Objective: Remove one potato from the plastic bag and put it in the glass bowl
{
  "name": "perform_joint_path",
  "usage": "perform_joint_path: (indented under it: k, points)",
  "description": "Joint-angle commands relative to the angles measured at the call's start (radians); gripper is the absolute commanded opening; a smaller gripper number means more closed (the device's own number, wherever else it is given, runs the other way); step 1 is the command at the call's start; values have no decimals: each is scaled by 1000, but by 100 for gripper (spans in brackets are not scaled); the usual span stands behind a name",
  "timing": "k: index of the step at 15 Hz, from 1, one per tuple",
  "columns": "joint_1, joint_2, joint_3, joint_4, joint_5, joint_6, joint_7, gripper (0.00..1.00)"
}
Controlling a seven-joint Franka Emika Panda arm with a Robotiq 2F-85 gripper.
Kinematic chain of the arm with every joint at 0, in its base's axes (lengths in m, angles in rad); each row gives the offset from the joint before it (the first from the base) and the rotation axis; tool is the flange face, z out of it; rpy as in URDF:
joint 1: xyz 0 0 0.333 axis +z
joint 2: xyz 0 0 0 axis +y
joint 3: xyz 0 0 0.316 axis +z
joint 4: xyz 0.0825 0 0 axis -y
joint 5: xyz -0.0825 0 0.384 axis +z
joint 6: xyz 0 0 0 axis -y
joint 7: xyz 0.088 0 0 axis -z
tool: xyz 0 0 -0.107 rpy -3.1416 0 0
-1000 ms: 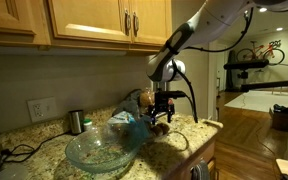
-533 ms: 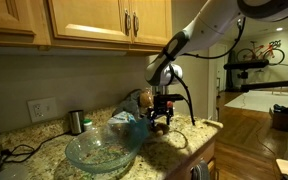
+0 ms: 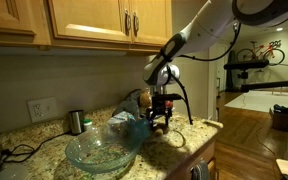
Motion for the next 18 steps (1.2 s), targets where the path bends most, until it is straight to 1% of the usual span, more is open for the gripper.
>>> perform_joint_path:
  k: [1, 11, 13, 15, 17, 18]
  points:
    - [-16, 25, 9, 56, 8, -66, 6, 100]
    - [-19, 75, 13, 131, 13, -164, 7, 100]
    - [-21, 83, 13, 143, 14, -178, 7, 97]
    - [-23, 90, 12, 155, 14, -190, 8, 73]
    - [-24, 91, 12, 160, 14, -201, 9, 67]
    - [-25, 90, 11, 161, 13, -203, 9, 58]
